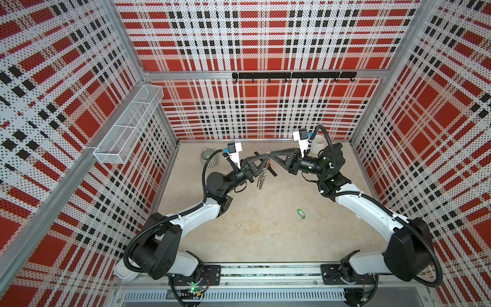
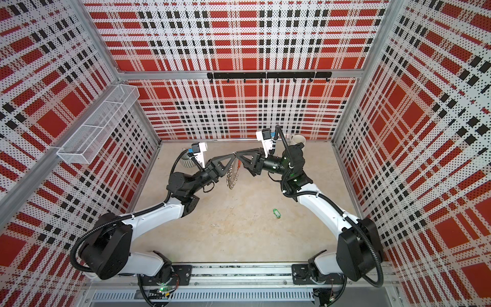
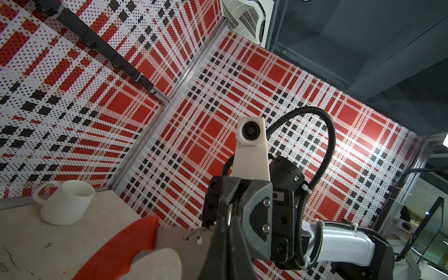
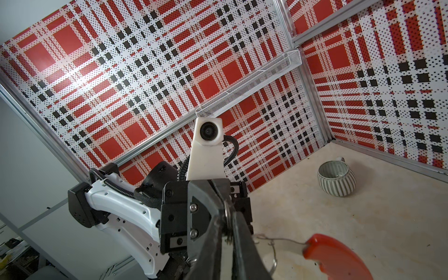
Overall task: Attach keys to a key ring
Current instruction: Pass the keyring.
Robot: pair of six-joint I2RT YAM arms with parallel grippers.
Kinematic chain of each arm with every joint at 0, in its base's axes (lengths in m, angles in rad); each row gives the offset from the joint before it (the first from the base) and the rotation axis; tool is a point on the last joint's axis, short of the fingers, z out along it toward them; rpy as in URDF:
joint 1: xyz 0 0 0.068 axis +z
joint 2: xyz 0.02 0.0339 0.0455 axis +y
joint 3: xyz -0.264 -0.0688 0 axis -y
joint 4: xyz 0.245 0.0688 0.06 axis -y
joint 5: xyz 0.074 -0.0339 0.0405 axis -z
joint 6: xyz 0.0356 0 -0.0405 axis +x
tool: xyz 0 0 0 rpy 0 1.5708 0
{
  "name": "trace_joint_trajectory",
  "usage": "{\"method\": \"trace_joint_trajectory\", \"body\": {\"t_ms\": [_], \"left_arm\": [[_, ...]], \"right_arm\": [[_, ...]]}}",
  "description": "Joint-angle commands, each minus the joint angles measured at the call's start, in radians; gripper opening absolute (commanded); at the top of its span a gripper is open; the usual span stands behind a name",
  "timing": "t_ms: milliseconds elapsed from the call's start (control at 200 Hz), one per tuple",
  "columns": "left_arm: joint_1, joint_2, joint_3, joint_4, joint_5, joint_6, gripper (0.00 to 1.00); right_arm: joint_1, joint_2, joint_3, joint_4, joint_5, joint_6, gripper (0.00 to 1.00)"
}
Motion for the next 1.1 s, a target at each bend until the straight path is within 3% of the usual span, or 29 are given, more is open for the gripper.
{"method": "trace_joint_trajectory", "body": {"t_ms": [0, 85, 271, 351, 391, 486, 777, 1097], "left_arm": [[-0.008, 0.003, 0.031, 0.048, 0.009, -0.003, 0.00], [-0.008, 0.004, 0.034, 0.048, 0.012, -0.003, 0.00], [-0.006, 0.006, 0.032, 0.048, 0.013, -0.005, 0.00], [0.002, -0.002, 0.021, 0.048, 0.004, -0.008, 0.16], [0.010, -0.012, 0.008, 0.048, -0.007, -0.009, 0.31], [0.038, -0.050, -0.036, 0.048, -0.042, -0.010, 0.41], [0.123, -0.169, -0.139, 0.001, -0.105, 0.011, 0.35], [0.086, -0.122, -0.059, -0.103, -0.018, 0.081, 0.35]], "right_arm": [[0.009, 0.008, 0.025, 0.013, -0.016, -0.006, 0.14], [0.009, 0.012, 0.025, 0.013, -0.018, -0.005, 0.13], [0.009, 0.006, 0.028, -0.004, 0.000, -0.023, 0.00], [0.009, 0.003, 0.025, -0.007, 0.016, -0.036, 0.00], [0.009, 0.000, 0.022, -0.007, 0.027, -0.040, 0.00], [0.010, -0.005, 0.018, 0.006, 0.036, -0.044, 0.00], [0.009, -0.007, 0.012, 0.056, 0.022, -0.020, 0.00], [0.009, 0.004, 0.011, 0.079, -0.009, 0.004, 0.00]]}}
